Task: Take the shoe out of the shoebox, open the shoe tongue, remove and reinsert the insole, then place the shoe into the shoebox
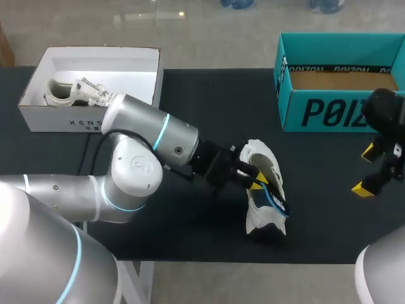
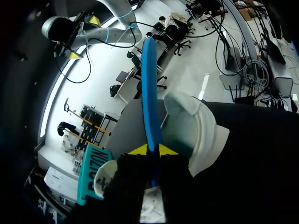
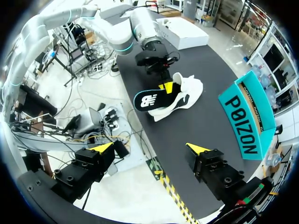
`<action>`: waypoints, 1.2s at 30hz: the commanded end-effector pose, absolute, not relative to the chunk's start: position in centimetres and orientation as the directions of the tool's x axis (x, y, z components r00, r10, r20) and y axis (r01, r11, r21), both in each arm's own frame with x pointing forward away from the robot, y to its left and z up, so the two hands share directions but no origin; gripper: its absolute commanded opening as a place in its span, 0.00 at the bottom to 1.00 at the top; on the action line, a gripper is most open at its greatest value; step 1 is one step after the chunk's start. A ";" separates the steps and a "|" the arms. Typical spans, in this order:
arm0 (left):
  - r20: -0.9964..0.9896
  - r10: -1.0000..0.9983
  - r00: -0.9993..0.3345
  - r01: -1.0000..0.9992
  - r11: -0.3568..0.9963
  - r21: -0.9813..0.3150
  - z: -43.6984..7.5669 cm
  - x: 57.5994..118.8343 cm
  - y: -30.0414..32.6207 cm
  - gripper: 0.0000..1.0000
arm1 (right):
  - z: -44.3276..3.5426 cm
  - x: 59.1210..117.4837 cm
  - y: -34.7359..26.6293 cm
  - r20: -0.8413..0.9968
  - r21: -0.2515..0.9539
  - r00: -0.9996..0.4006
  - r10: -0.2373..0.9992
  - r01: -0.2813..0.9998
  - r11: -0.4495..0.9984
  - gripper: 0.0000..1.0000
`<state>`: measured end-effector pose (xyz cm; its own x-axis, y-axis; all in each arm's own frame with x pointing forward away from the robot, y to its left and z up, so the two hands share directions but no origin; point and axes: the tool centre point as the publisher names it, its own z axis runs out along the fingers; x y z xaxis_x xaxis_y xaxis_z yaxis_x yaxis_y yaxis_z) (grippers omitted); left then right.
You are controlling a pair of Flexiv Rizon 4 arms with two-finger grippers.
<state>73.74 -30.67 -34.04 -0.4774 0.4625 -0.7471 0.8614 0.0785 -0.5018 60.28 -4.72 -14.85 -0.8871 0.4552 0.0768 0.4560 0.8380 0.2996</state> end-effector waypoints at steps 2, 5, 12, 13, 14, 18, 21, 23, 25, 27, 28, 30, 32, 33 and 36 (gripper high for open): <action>-0.755 0.453 -0.475 0.863 0.069 -0.501 -33.5 73.1 -30.5 0.42 | -14.8 60.7 -4.5 0.082 0.292 -0.887 0.455 0.458 0.840 1.00; -0.758 0.449 -0.473 0.862 0.058 -0.503 -33.3 72.7 -30.6 0.42 | -14.8 60.7 -4.5 0.082 0.292 -0.887 0.455 0.458 0.840 1.00; -0.758 0.457 -0.465 0.862 0.038 -0.506 -33.2 72.1 -31.0 0.27 | -14.8 60.7 -4.5 0.082 0.292 -0.887 0.455 0.458 0.840 1.00; -0.757 0.462 -0.462 0.863 0.035 -0.504 -33.2 72.0 -31.1 0.25 | -14.8 60.7 -4.5 0.082 0.292 -0.887 0.455 0.458 0.840 1.00; -0.753 0.469 -0.462 0.860 0.031 -0.509 -33.2 71.9 -31.1 0.23 | -14.8 60.7 -4.5 0.082 0.292 -0.887 0.455 0.458 0.840 1.00; -0.749 0.476 -0.460 0.859 0.026 -0.511 -33.5 71.9 -31.1 0.00 | -14.8 60.7 -4.5 0.082 0.292 -0.887 0.455 0.458 0.840 1.00; -0.748 0.480 -0.459 0.860 0.029 -0.509 -33.5 72.6 -30.9 0.00 | -14.8 60.7 -4.5 0.082 0.292 -0.887 0.455 0.458 0.840 1.00; -0.748 0.485 -0.452 0.864 0.030 -0.503 -33.5 72.9 -30.8 0.00 | -14.8 60.7 -4.5 0.082 0.292 -0.887 0.455 0.458 0.840 1.00; -0.748 0.496 -0.441 0.869 0.028 -0.494 -33.5 73.2 -30.8 0.00 | -14.8 60.7 -4.5 0.082 0.292 -0.887 0.455 0.458 0.840 1.00; -0.748 0.509 -0.426 0.877 0.030 -0.480 -33.7 73.7 -30.9 0.00 | -14.8 60.7 -4.5 0.082 0.292 -0.887 0.455 0.458 0.840 1.00; -0.748 0.511 -0.423 0.879 0.030 -0.476 -33.7 73.9 -30.9 0.00 | -14.8 60.7 -4.5 0.082 0.292 -0.887 0.455 0.458 0.840 1.00; -0.751 0.520 -0.406 0.889 0.033 -0.458 -33.9 74.4 -30.9 0.00 | -14.8 60.7 -4.5 0.082 0.292 -0.887 0.455 0.458 0.840 1.00; -0.757 0.522 -0.393 0.896 0.035 -0.442 -34.0 74.8 -31.0 0.00 | -14.8 60.7 -4.5 0.082 0.292 -0.887 0.455 0.458 0.840 1.00; -0.762 0.526 -0.378 0.904 0.031 -0.427 -34.1 75.0 -31.1 0.00 | -14.8 60.7 -4.5 0.082 0.292 -0.887 0.455 0.458 0.840 1.00; -0.759 0.547 -0.354 0.915 0.035 -0.401 -34.9 75.2 -31.2 0.00 | -14.8 60.7 -4.5 0.082 0.292 -0.887 0.455 0.458 0.840 1.00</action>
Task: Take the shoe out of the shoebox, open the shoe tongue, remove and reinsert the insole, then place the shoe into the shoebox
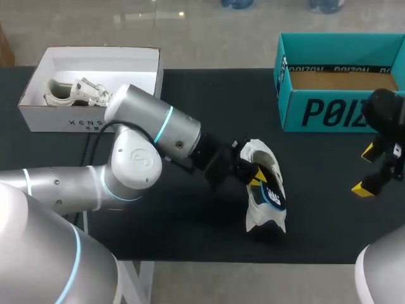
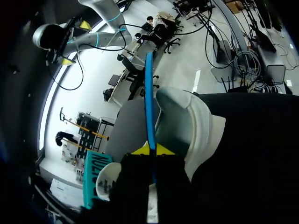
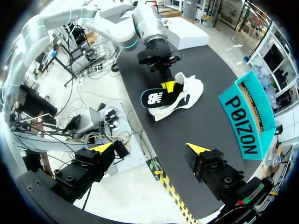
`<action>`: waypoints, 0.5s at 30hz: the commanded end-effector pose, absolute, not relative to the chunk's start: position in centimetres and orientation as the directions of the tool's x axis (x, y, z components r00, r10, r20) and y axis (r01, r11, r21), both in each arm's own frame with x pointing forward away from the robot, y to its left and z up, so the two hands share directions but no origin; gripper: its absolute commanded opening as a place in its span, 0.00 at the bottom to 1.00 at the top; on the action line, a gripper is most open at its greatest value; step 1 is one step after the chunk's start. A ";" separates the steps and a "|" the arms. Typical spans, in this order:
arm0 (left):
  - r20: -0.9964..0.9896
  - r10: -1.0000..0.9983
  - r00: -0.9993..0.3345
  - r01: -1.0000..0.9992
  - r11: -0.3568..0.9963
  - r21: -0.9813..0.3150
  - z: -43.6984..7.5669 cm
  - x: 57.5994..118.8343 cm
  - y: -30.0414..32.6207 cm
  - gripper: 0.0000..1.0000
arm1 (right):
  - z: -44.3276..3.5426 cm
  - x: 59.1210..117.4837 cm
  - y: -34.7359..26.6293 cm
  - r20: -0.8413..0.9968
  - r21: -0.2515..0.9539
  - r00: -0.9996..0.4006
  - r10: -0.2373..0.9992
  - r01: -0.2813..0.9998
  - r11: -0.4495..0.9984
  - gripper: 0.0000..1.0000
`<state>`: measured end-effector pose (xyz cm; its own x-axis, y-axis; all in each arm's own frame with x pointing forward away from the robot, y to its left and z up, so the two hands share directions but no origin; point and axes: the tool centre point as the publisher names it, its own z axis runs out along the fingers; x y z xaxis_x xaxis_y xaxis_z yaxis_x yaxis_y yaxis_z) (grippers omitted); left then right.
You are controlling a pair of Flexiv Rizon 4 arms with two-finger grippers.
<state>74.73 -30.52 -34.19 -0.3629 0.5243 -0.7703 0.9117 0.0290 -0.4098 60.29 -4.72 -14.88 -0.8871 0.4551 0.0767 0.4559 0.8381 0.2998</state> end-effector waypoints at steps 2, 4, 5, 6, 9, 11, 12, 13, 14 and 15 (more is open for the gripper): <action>-0.750 0.555 -0.359 0.912 0.036 -0.410 -35.4 75.1 -31.1 0.00 | -14.8 60.7 -4.5 0.082 0.292 -0.887 0.455 0.458 0.840 1.00; -0.748 0.551 -0.370 0.907 0.040 -0.419 -35.6 74.8 -30.9 0.00 | -14.8 60.7 -4.5 0.082 0.292 -0.887 0.455 0.458 0.840 1.00; -0.748 0.550 -0.371 0.906 0.040 -0.421 -35.6 74.6 -30.7 0.00 | -14.8 60.7 -4.5 0.082 0.292 -0.887 0.455 0.458 0.840 1.00; -0.747 0.547 -0.377 0.904 0.041 -0.426 -35.5 74.4 -30.5 0.00 | -14.8 60.7 -4.5 0.082 0.292 -0.887 0.455 0.458 0.840 1.00; -0.749 0.531 -0.396 0.896 0.046 -0.442 -35.2 74.0 -30.1 0.39 | -14.8 60.7 -4.5 0.082 0.292 -0.887 0.455 0.458 0.840 1.00; -0.750 0.526 -0.403 0.893 0.044 -0.448 -34.9 73.7 -29.8 0.36 | -14.8 60.7 -4.5 0.082 0.292 -0.887 0.455 0.458 0.840 1.00; -0.748 0.518 -0.415 0.887 0.045 -0.460 -34.8 73.5 -29.7 0.35 | -14.8 60.7 -4.5 0.082 0.292 -0.887 0.455 0.458 0.840 1.00; -0.749 0.514 -0.418 0.885 0.045 -0.464 -34.6 73.4 -29.7 0.35 | -14.8 60.7 -4.5 0.082 0.292 -0.887 0.455 0.458 0.840 1.00; -0.752 0.509 -0.418 0.885 0.043 -0.463 -34.4 73.2 -29.6 0.35 | -14.8 60.7 -4.5 0.082 0.292 -0.887 0.455 0.458 0.840 1.00; -0.754 0.506 -0.419 0.885 0.040 -0.465 -34.2 73.0 -29.6 0.35 | -14.8 60.7 -4.5 0.082 0.292 -0.887 0.455 0.458 0.840 1.00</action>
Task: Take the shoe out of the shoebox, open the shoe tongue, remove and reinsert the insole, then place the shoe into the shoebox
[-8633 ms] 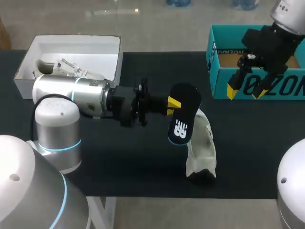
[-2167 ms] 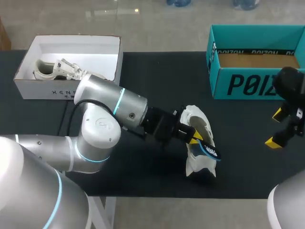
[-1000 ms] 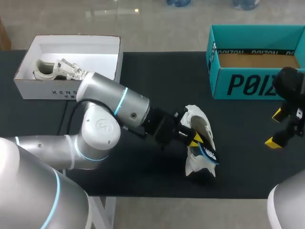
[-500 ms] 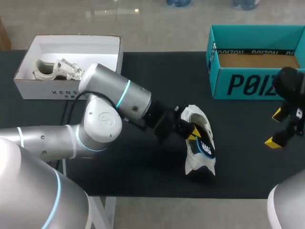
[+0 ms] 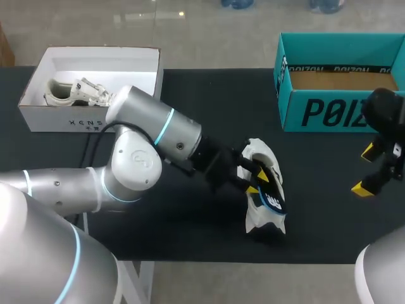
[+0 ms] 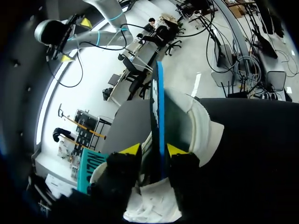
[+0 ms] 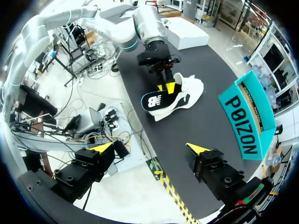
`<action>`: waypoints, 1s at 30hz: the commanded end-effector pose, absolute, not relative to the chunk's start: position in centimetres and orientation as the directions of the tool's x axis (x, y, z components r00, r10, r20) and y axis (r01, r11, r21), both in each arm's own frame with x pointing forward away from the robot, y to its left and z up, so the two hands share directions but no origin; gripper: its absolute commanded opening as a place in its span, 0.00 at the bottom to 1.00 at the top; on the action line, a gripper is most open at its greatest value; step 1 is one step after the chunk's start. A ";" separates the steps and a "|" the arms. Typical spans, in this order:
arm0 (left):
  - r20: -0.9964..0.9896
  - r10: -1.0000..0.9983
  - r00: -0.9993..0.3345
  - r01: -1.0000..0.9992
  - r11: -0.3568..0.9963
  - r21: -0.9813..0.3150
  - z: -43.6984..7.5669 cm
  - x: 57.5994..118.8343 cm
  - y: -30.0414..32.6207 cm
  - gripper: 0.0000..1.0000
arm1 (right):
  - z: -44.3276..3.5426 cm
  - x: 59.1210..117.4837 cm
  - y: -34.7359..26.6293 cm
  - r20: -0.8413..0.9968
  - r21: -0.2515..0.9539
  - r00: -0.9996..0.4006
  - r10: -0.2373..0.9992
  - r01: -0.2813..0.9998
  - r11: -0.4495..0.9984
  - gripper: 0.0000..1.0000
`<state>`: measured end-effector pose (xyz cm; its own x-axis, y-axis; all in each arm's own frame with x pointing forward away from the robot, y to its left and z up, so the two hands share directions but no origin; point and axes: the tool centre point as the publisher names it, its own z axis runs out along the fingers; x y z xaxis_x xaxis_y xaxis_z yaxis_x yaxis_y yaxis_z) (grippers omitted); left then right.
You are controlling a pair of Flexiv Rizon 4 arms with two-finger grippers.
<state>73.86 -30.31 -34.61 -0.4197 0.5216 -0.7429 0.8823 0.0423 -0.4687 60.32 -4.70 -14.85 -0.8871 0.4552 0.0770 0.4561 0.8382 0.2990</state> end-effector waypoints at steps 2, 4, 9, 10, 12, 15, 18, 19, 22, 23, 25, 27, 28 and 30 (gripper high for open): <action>-0.756 0.501 -0.421 0.883 0.034 -0.469 -33.9 72.5 -29.7 0.34 | -14.8 60.7 -4.5 0.082 0.292 -0.887 0.455 0.458 0.840 1.00; -0.758 0.498 -0.420 0.881 0.026 -0.472 -33.8 72.1 -30.0 0.33 | -14.8 60.7 -4.5 0.082 0.292 -0.887 0.455 0.458 0.840 1.00; -0.759 0.498 -0.420 0.878 0.011 -0.479 -33.9 71.4 -30.9 0.31 | -14.8 60.7 -4.5 0.082 0.292 -0.887 0.455 0.458 0.840 1.00; -0.758 0.501 -0.418 0.878 0.007 -0.479 -34.0 71.3 -31.0 0.29 | -14.8 60.7 -4.5 0.082 0.292 -0.887 0.455 0.458 0.840 1.00; -0.756 0.505 -0.416 0.877 0.002 -0.481 -34.1 71.2 -31.2 0.22 | -14.8 60.7 -4.5 0.082 0.292 -0.887 0.455 0.458 0.840 1.00; -0.756 0.508 -0.414 0.877 0.001 -0.480 -34.2 71.4 -31.3 0.00 | -14.8 60.7 -4.5 0.082 0.292 -0.887 0.455 0.458 0.840 1.00; -0.756 0.512 -0.407 0.881 0.002 -0.473 -34.2 71.7 -31.3 0.00 | -14.8 60.7 -4.5 0.082 0.292 -0.887 0.455 0.458 0.840 1.00; -0.756 0.514 -0.405 0.882 0.002 -0.472 -34.3 71.9 -31.2 0.00 | -14.8 60.7 -4.5 0.082 0.292 -0.887 0.455 0.458 0.840 1.00; -0.762 0.528 -0.376 0.897 0.001 -0.442 -34.1 72.6 -31.1 0.00 | -14.8 60.7 -4.5 0.082 0.292 -0.887 0.455 0.458 0.840 1.00; -0.764 0.530 -0.368 0.902 0.003 -0.432 -34.0 72.9 -31.1 0.00 | -14.8 60.7 -4.5 0.082 0.292 -0.887 0.455 0.458 0.840 1.00; -0.773 0.532 -0.346 0.916 0.012 -0.401 -33.8 73.9 -31.0 0.00 | -14.8 60.7 -4.5 0.082 0.292 -0.887 0.455 0.458 0.840 1.00; -0.782 0.533 -0.324 0.930 0.025 -0.368 -33.6 74.9 -30.8 0.00 | -14.8 60.7 -4.5 0.082 0.292 -0.887 0.455 0.458 0.840 1.00; -0.786 0.532 -0.316 0.935 0.034 -0.353 -33.5 75.4 -30.7 0.00 | -14.8 60.7 -4.5 0.082 0.292 -0.887 0.455 0.458 0.840 1.00; -0.789 0.528 -0.314 0.939 0.049 -0.340 -33.4 75.9 -30.5 0.00 | -14.8 60.7 -4.5 0.082 0.292 -0.887 0.455 0.458 0.840 1.00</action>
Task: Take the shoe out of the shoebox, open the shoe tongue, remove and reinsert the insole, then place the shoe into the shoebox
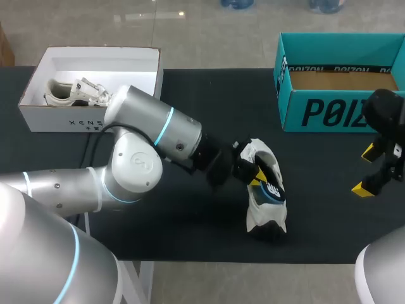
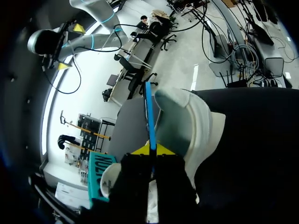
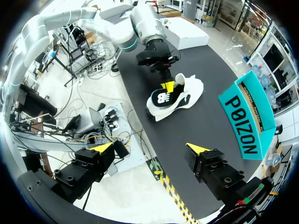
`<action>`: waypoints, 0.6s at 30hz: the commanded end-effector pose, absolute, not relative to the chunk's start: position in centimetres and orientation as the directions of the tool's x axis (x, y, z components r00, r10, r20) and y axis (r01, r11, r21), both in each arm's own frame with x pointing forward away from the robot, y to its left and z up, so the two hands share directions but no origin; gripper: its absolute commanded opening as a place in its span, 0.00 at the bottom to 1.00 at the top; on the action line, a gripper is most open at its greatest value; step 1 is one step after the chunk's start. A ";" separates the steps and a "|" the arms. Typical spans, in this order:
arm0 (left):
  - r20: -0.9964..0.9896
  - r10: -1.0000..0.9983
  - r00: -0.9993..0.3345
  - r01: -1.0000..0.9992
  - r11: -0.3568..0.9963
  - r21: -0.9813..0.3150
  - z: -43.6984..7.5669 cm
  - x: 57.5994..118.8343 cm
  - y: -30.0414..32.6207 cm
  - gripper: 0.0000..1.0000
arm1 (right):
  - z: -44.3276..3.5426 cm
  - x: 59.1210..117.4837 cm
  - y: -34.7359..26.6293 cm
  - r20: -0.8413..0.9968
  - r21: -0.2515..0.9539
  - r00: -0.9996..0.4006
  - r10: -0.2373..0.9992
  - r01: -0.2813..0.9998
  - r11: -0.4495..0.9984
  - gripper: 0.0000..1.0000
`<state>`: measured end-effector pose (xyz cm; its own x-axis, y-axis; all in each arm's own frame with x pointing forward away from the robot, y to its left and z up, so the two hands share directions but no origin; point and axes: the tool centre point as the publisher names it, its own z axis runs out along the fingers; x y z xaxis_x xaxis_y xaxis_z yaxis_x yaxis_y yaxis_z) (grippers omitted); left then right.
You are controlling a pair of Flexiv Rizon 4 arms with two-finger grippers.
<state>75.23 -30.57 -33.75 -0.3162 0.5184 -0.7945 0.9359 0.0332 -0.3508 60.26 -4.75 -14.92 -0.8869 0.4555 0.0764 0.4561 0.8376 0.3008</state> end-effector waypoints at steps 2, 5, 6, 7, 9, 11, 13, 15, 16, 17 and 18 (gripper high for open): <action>-0.788 0.529 -0.315 0.939 0.053 -0.340 -33.7 76.0 -30.4 0.00 | -14.8 60.7 -4.5 0.082 0.292 -0.887 0.455 0.458 0.840 1.00; -0.771 0.544 -0.332 0.930 0.051 -0.365 -34.9 75.3 -30.3 0.00 | -14.8 60.7 -4.5 0.082 0.292 -0.887 0.455 0.458 0.840 1.00; -0.764 0.550 -0.337 0.926 0.050 -0.373 -35.3 74.9 -30.3 0.00 | -14.8 60.7 -4.5 0.082 0.292 -0.887 0.455 0.458 0.840 1.00; -0.759 0.555 -0.342 0.923 0.047 -0.382 -35.7 74.5 -30.3 0.00 | -14.8 60.7 -4.5 0.082 0.292 -0.887 0.455 0.458 0.840 1.00; -0.750 0.560 -0.353 0.916 0.043 -0.400 -36.1 73.6 -30.1 0.00 | -14.8 60.7 -4.5 0.082 0.292 -0.887 0.455 0.458 0.840 1.00; -0.746 0.562 -0.357 0.913 0.042 -0.405 -36.3 73.2 -30.0 0.00 | -14.8 60.7 -4.5 0.082 0.292 -0.887 0.455 0.458 0.840 1.00; -0.743 0.561 -0.364 0.909 0.042 -0.414 -36.3 73.0 -30.0 0.04 | -14.8 60.7 -4.5 0.082 0.292 -0.887 0.455 0.458 0.840 1.00; -0.747 0.553 -0.370 0.908 0.042 -0.418 -36.1 72.9 -29.9 0.22 | -14.8 60.7 -4.5 0.082 0.292 -0.887 0.455 0.458 0.840 1.00; -0.749 0.549 -0.370 0.908 0.042 -0.418 -35.9 72.8 -29.8 0.34 | -14.8 60.7 -4.5 0.082 0.292 -0.887 0.455 0.458 0.840 1.00; -0.754 0.540 -0.373 0.907 0.041 -0.419 -35.7 72.8 -29.8 0.39 | -14.8 60.7 -4.5 0.082 0.292 -0.887 0.455 0.458 0.840 1.00; -0.760 0.533 -0.374 0.908 0.040 -0.418 -35.4 72.8 -29.8 0.40 | -14.8 60.7 -4.5 0.082 0.292 -0.887 0.455 0.458 0.840 1.00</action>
<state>73.16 -30.09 -35.51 -0.3745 0.5447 -0.7504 0.9054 0.0402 -0.4226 60.27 -4.74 -14.92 -0.8870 0.4554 0.0765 0.4560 0.8376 0.3007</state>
